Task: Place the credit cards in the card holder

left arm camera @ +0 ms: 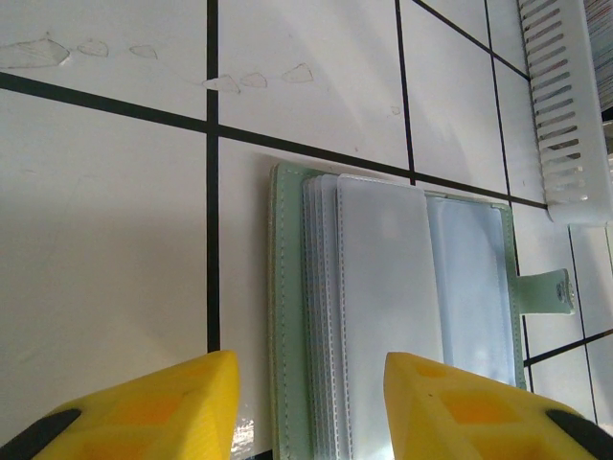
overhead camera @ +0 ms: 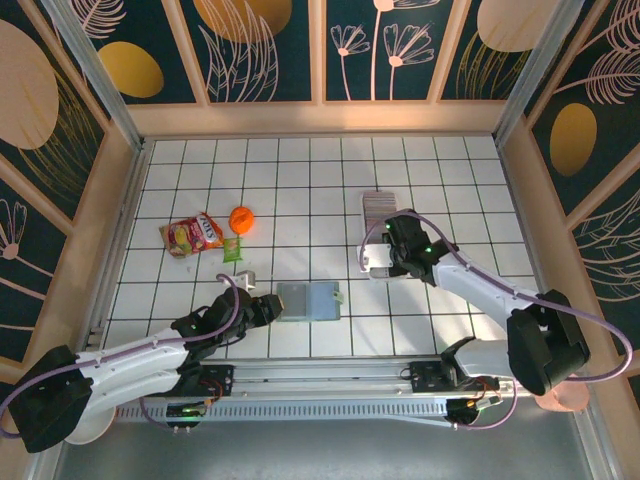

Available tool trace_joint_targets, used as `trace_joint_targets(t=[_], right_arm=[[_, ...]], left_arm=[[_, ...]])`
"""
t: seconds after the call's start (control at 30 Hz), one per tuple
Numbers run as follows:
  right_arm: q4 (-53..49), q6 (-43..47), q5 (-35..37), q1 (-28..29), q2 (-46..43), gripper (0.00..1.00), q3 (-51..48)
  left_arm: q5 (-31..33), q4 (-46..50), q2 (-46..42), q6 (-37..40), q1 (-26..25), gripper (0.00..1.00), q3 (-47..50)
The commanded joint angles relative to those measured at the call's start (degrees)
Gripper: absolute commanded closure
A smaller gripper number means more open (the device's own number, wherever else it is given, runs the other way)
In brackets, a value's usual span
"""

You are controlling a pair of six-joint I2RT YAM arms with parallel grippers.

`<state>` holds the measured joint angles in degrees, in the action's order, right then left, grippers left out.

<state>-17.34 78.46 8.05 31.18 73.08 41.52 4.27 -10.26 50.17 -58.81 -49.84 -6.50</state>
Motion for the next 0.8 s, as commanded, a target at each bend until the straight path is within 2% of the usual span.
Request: trace_joint_targets(t=[0.0, 0.07, 0.4, 0.5, 0.6, 0.77], right_arm=[[1.84, -1.82, 1.28, -0.15, -2.09, 0.97, 1.54], [0.81, -2.98, 0.48, 0.37, -3.08, 1.0, 1.97], [-8.48, -8.01, -3.56, 2.04, -9.99, 1.0, 3.33], [-10.51, -12.29, -5.91, 2.28, -12.47, 1.0, 5.12], [-8.3, -22.81, -6.51, 3.37, -15.39, 1.0, 8.03], [-1.73, -53.07, -5.52, 5.16, -19.86, 1.0, 12.68]], left_arm=[[-0.76, -0.57, -0.42, -0.87, -0.16, 0.57, 0.69], [-0.33, 0.16, -0.51, -0.68, -0.11, 0.57, 0.3], [1.34, 2.53, -4.3, 0.3, -0.23, 0.61, 0.0], [1.85, 3.3, -5.41, 0.28, -0.22, 0.61, -0.08], [2.62, 4.75, -5.83, 0.18, -0.15, 0.61, -0.56], [2.03, 5.25, -6.05, -0.12, -0.14, 0.61, -1.32]])
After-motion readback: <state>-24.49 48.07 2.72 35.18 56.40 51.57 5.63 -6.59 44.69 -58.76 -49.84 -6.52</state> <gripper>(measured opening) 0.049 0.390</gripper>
